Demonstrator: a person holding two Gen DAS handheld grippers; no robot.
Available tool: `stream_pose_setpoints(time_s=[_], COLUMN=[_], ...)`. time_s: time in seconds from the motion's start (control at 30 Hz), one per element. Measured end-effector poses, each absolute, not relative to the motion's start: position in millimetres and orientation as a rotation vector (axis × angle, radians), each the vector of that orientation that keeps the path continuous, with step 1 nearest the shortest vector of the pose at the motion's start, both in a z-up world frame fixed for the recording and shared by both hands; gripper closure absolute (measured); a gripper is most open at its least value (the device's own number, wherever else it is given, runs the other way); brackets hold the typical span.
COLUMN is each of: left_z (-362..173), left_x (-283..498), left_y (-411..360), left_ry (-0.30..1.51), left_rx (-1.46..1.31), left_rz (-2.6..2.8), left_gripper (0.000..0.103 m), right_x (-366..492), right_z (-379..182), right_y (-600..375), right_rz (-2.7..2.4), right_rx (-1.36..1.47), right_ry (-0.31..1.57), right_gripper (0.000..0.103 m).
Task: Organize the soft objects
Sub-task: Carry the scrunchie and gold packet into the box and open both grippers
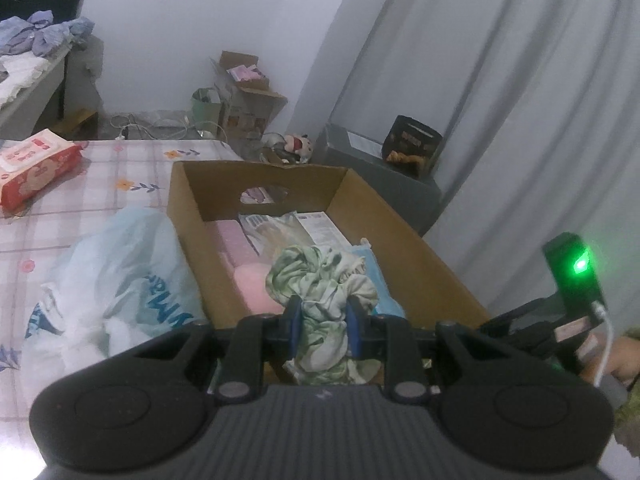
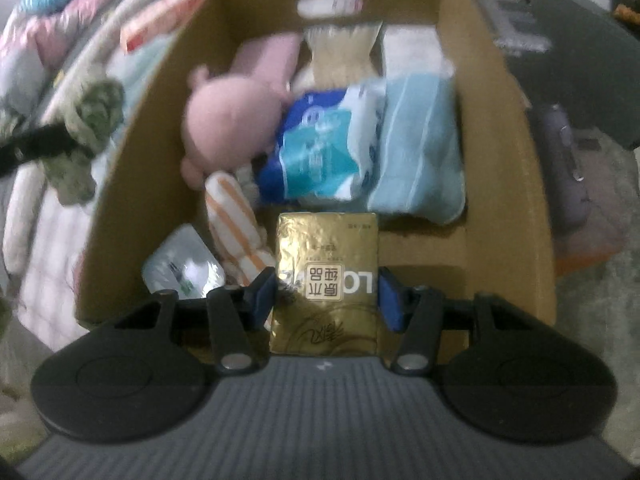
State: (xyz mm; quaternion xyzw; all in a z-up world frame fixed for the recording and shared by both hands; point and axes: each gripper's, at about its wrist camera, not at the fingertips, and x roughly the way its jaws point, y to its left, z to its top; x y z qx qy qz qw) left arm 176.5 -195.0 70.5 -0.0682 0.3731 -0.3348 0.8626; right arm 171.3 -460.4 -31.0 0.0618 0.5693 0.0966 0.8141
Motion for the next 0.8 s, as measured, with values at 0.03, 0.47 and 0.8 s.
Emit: stream_pose_setpoints(time_s=[0.03, 0.47, 0.8], left_z=[70, 60, 36], left_x=[178, 192, 194], left_y=[-198, -249, -342], left_ry=[0.785, 0.856, 0.986], left_rx=[-0.141, -0.072, -0.043], left_rz=[-0.704, -0.789, -0.933], left_gripper=[0.079, 0.079, 0.075], right_x=[174, 165, 78], right_z=[-36, -24, 28], right_y=[-459, -490, -546], right_rz=[0.215, 0.252, 0.122], right_rx=[0.119, 0.307, 0.486], right_ry=[1.238, 1.17, 0.813], right_gripper=[0.05, 0.036, 0.027])
